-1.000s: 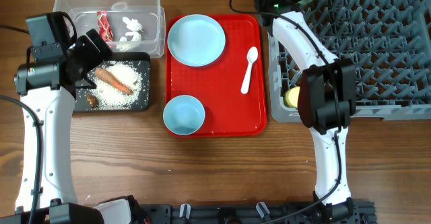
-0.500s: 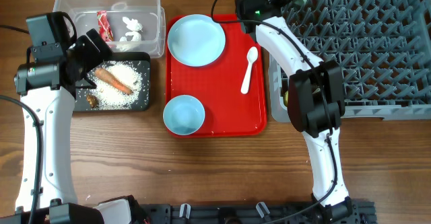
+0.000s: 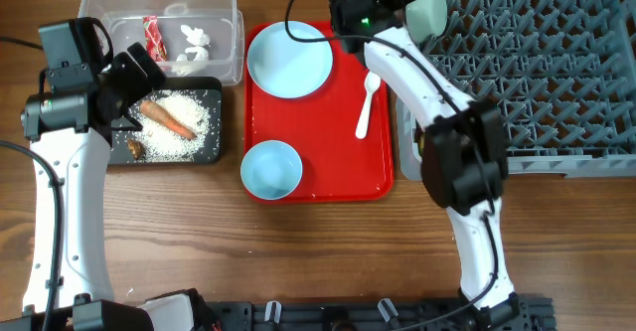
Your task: Sort waste into correct bins and load items into the dishwasher rack
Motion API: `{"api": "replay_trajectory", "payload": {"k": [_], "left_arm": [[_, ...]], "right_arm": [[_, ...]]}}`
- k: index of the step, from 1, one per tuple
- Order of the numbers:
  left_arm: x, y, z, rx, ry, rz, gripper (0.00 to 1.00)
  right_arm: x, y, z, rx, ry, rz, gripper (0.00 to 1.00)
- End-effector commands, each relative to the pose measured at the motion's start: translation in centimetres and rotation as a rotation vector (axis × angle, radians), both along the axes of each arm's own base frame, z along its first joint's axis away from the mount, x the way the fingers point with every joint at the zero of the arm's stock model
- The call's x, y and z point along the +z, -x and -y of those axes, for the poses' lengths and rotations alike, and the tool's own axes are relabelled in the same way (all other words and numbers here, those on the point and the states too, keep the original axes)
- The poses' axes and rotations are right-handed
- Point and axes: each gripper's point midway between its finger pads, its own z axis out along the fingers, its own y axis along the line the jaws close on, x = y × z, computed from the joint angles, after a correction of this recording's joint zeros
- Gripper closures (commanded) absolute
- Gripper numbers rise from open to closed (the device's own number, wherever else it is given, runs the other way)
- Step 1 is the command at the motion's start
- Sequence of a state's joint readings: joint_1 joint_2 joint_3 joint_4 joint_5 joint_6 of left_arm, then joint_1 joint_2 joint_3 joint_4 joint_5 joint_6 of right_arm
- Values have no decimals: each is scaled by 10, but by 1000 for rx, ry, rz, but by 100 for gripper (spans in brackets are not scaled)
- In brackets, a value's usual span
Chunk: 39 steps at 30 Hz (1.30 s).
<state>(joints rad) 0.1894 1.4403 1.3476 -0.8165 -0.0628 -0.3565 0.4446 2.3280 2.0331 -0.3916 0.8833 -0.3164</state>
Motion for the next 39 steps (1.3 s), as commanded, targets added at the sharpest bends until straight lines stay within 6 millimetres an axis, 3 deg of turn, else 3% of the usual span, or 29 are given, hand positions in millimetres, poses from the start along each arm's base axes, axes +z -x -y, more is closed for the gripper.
{"api": "replay_trajectory", "payload": {"k": [1, 5, 8, 11, 13, 17, 19, 20, 22, 26, 27, 29, 30, 31, 32, 34, 35, 37, 39], "left_arm": [[3, -1, -4, 2, -17, 4, 0], [3, -1, -4, 2, -16, 5, 0], [3, -1, -4, 2, -17, 4, 0], [3, -1, -4, 2, -16, 5, 0], [3, -1, -4, 1, -16, 4, 0], [3, -1, -4, 2, -16, 5, 0], [3, -1, -4, 2, -17, 4, 0], [3, -1, -4, 2, -16, 5, 0], [3, -1, -4, 2, -16, 5, 0], [3, -1, -4, 2, -17, 4, 0], [3, -1, -4, 2, -17, 4, 0], [3, -1, -4, 2, -16, 5, 0], [3, -1, -4, 2, -17, 4, 0], [3, -1, -4, 2, -17, 4, 0], [3, -1, -4, 2, -16, 5, 0], [3, -1, -4, 2, -16, 5, 0], [3, -1, -4, 2, -16, 5, 0], [3, -1, -4, 2, -17, 4, 0], [3, -1, -4, 2, -16, 5, 0]], "right_arm": [[25, 25, -49, 161, -463, -57, 0], [-18, 105, -139, 403, -958, -550, 0], [-37, 169, -154, 380, -1071, -848, 5], [-63, 222, -165, 327, -1028, -1039, 18], [-83, 247, -181, 318, -988, -1092, 18], [-144, 286, -182, 70, -893, -1080, 23], [-148, 293, -181, 45, -890, -1091, 44], [-148, 293, -181, 43, -891, -1091, 69], [-148, 292, -181, 44, -891, -1090, 96], [-136, 283, -177, 45, -911, -1064, 96], [-125, 275, -171, 41, -909, -1030, 96], [-75, 241, -132, 4, -841, -827, 96], [-29, 220, -97, -23, -812, -658, 96], [3, 207, -71, -46, -794, -532, 96], [44, 194, -27, -126, -748, -328, 96], [119, 190, 64, -311, -569, 46, 96], [142, 194, 92, -378, -488, 152, 96], [160, 205, 131, -488, -309, 244, 96], [146, 205, 148, -536, -191, 221, 96]]}}
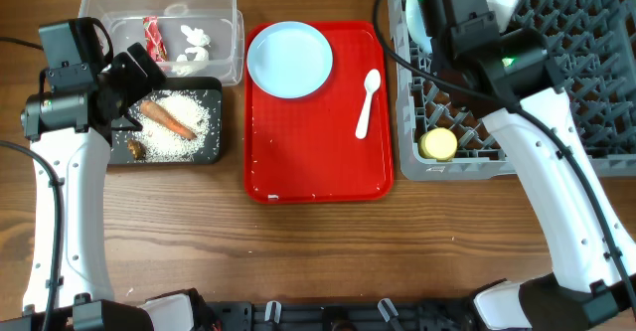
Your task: Sort waste into correct bins and load items into the dishwasher rack
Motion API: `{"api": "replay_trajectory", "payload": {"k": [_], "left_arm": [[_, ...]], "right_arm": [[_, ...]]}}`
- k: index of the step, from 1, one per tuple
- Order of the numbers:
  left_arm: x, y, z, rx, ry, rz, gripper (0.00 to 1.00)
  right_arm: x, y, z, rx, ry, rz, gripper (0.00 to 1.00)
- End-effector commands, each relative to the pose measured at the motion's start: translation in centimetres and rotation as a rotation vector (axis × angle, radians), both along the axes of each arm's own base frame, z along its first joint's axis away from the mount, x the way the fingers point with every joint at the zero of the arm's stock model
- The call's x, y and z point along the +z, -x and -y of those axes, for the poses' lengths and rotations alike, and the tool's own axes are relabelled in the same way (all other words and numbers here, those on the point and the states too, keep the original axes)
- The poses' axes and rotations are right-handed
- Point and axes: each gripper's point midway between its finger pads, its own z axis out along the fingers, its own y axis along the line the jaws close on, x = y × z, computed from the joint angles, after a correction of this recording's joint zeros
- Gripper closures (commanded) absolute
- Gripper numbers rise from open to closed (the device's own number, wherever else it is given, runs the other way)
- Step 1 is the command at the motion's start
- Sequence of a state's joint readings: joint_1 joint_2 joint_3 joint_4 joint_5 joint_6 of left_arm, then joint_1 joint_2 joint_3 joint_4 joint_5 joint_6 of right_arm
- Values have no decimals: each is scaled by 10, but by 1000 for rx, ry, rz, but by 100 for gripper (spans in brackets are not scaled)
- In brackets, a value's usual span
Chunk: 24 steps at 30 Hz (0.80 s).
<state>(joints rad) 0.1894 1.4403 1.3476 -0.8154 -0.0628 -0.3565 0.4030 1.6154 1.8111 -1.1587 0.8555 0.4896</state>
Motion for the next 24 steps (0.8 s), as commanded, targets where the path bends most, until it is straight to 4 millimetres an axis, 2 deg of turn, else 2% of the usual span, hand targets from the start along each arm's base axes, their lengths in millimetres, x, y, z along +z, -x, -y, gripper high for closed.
{"api": "replay_trajectory", "payload": {"k": [1, 3, 7, 13, 15, 18, 20, 24], "left_arm": [[2, -1, -4, 2, -16, 3, 0], [2, -1, -4, 2, -16, 3, 0], [2, -1, -4, 2, -16, 3, 0], [2, -1, -4, 2, -16, 3, 0], [2, -1, -4, 2, -16, 3, 0], [2, -1, -4, 2, -16, 3, 0], [2, -1, -4, 2, -16, 3, 0], [2, -1, -4, 2, -16, 3, 0]], "right_arm": [[-18, -2, 39, -160, 303, -74, 96], [-43, -8, 47, -153, 435, -202, 96], [-83, -41, 37, -28, 635, -432, 96], [-139, -54, 32, 44, 729, -625, 96], [-149, -56, 31, 63, 751, -667, 96], [-150, -56, 26, 82, 763, -678, 96], [-155, -55, 14, 122, 747, -678, 96], [-177, -49, -17, 252, 652, -717, 96]]}}
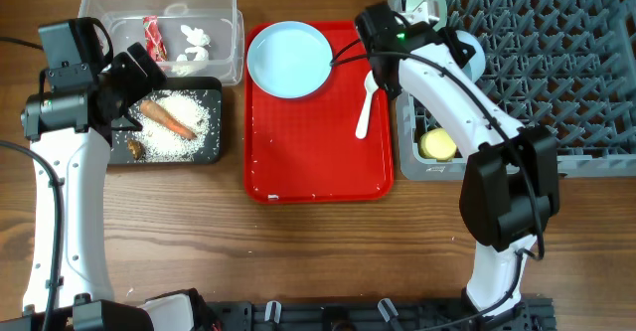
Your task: Sort waste into correct bins and load items into the dishwasher rack
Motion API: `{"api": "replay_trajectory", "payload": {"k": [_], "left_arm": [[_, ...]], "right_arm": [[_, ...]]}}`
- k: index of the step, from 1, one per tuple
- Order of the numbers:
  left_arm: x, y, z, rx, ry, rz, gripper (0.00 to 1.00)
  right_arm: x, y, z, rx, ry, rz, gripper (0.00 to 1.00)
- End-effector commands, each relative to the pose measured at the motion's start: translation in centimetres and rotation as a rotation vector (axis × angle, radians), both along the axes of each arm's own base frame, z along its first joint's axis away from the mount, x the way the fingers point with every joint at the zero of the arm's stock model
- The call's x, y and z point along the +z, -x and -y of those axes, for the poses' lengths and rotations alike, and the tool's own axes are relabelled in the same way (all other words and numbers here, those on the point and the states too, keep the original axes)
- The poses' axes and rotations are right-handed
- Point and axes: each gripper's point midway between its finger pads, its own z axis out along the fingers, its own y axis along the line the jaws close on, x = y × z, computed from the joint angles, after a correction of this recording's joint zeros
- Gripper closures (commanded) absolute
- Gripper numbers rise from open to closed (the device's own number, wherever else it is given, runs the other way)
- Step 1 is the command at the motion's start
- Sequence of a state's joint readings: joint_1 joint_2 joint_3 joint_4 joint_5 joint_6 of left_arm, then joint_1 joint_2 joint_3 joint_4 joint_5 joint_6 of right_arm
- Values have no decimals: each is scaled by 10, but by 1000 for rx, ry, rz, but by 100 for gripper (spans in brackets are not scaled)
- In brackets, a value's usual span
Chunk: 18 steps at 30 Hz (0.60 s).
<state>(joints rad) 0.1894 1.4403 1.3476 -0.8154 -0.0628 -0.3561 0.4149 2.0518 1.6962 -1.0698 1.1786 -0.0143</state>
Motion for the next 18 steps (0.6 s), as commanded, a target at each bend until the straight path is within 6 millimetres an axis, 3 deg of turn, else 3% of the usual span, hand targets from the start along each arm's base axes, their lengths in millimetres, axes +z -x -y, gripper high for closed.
{"api": "replay_trajectory", "payload": {"k": [1, 5, 7, 11, 15, 18], "left_arm": [[2, -1, -4, 2, -16, 3, 0], [2, -1, -4, 2, -16, 3, 0], [2, -1, -4, 2, -16, 3, 0], [2, -1, -4, 2, -16, 3, 0], [2, -1, -4, 2, -16, 3, 0], [2, -1, -4, 2, -16, 3, 0]], "right_arm": [[-31, 9, -26, 61, -96, -124, 92], [-50, 26, -41, 87, -185, -249, 91], [-68, 35, -61, 112, -304, -312, 88], [-82, 37, -93, 163, -434, -329, 87], [-91, 41, -112, 189, -533, -356, 69], [-82, 34, -116, 200, -545, -328, 55]]}}
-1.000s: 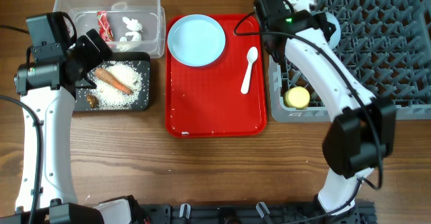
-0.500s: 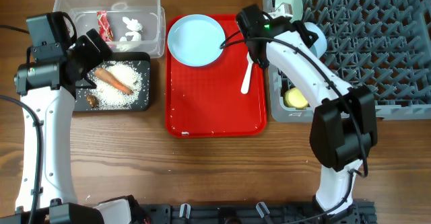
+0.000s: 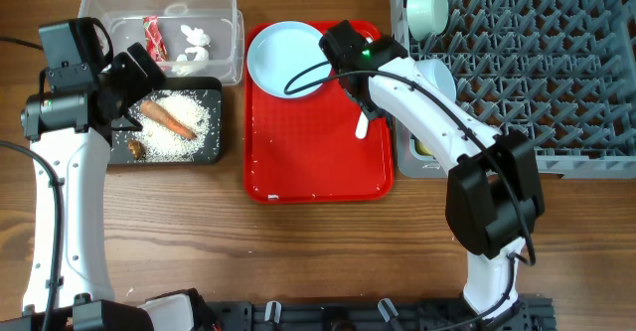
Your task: Sort waste into correct bins and load items into the dishwasher rack
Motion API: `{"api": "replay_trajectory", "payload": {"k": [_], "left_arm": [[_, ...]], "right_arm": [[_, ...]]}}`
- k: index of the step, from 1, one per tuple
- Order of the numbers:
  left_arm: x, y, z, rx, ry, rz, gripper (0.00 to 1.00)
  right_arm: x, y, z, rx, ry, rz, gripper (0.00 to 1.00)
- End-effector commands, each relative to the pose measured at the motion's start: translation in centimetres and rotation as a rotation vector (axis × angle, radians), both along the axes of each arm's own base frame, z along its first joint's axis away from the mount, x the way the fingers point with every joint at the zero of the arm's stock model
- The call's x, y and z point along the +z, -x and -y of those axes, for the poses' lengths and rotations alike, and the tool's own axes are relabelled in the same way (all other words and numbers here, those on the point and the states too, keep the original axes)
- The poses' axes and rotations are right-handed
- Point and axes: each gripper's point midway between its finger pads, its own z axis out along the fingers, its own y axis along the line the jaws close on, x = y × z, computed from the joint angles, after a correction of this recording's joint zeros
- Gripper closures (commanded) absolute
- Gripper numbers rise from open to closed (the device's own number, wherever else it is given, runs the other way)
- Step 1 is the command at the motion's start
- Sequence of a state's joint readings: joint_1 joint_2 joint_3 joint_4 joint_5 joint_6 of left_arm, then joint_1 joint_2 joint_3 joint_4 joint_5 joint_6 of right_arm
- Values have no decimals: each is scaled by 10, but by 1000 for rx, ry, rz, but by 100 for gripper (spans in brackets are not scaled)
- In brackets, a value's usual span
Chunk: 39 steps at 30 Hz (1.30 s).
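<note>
A light blue plate (image 3: 283,61) lies at the far end of the red tray (image 3: 318,162). Beside it is a white spoon (image 3: 362,125), with my right arm across its upper part. My right gripper (image 3: 331,65) hovers at the plate's right edge; its fingers are hidden under the wrist. In the grey dishwasher rack (image 3: 556,73) a pale green cup (image 3: 427,7) lies on its side and a light blue bowl (image 3: 437,77) stands near the left wall. My left gripper (image 3: 134,78) hangs over the black food tray (image 3: 212,148); its jaws cannot be made out.
The black tray holds rice, a carrot (image 3: 167,119) and a brown scrap. Behind it a clear bin (image 3: 231,33) contains a red wrapper and crumpled white tissue. A yellow item (image 3: 421,149) peeks out in the rack's near left corner.
My right gripper has moved left from the tray's far right edge to the right rim of the plate. The left arm has not moved.
At first my right gripper was at the rack's far left corner with the green cup, and a small blue bowl sat on the tray. Then the bowl was off the tray and the arm was over the rack. Later the bowl stood in the rack; the gripper is now at the plate.
</note>
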<state>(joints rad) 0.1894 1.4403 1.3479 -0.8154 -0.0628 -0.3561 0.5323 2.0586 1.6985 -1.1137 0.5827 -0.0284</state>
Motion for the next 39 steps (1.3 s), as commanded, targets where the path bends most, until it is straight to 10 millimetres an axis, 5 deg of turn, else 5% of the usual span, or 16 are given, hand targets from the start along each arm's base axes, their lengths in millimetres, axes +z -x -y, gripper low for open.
{"api": "replay_trajectory", "payload": {"k": [1, 5, 8, 10, 11, 13, 17, 20, 23, 30, 35, 39], "left_arm": [[2, -1, -4, 2, -16, 3, 0], [2, -1, -4, 2, -16, 3, 0], [2, -1, -4, 2, -16, 3, 0], [2, -1, -4, 2, -16, 3, 0], [2, -1, -4, 2, -16, 3, 0], [2, -1, -4, 2, -16, 3, 0], [2, -1, -4, 2, -16, 3, 0], [2, -1, -4, 2, -16, 3, 0], [2, -1, -4, 2, -16, 3, 0], [2, -1, -4, 2, -16, 3, 0], [2, -1, -4, 2, -16, 3, 0], [2, -1, -4, 2, -16, 3, 0]], "right_arm": [[4, -6, -10, 0, -56, 7, 54], [76, -29, -36, 21, -231, 169, 26], [106, -25, -114, 167, -676, 127, 0], [109, -21, -158, 241, -913, 65, 1], [97, -38, -166, 88, -995, 102, 15], [54, -59, -151, -249, -981, 159, 30], [-35, -58, -145, -482, -903, 64, 34], [-73, -48, -140, -566, -848, 8, 38], [-85, -48, -139, -590, -839, 3, 54], [-108, -47, -145, -643, -857, -26, 67], [-110, -31, -148, -657, -857, -111, 96], [-88, -31, -146, -558, -853, -114, 96]]}}
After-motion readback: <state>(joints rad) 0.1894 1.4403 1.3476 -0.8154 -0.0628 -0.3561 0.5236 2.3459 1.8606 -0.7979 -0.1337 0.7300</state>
